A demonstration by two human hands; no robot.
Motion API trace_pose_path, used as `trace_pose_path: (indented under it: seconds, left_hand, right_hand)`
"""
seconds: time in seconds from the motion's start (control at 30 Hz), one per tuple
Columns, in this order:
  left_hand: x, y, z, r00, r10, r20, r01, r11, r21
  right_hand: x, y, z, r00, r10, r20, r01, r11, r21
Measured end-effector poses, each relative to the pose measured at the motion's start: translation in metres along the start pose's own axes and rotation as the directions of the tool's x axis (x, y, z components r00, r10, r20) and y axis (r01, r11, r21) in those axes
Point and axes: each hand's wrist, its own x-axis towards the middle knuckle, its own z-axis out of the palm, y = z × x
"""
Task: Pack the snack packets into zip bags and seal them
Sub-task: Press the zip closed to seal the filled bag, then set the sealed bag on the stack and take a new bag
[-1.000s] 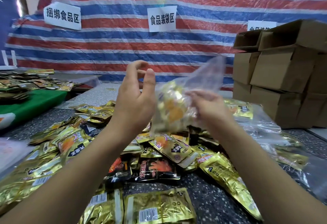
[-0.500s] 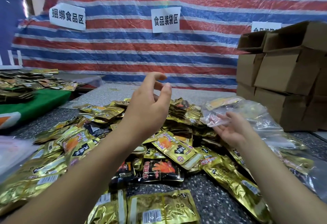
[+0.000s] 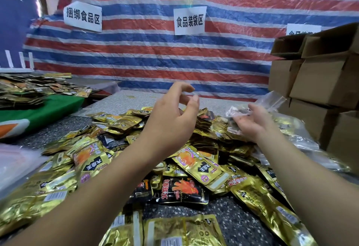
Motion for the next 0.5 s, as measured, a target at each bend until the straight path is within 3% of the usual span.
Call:
trace_pose_path:
  seconds: [0.37,0.5]
  left_hand:
    - [-0.002,0.001,0.003,0.999,-0.005,0.046,0.004,1.0,0.019]
    - [-0.002,0.002,0.003,0.998,-0.004,0.058,0.003,1.0,0.017]
  right_hand:
    - [0.0,0.005,0.018,0.999,0.028,-0.038,-0.035,0.982,-0.188]
    - [-0.007,0.01,0.025,0.996,-0.038,-0.08,0.018,0.971,-0.238]
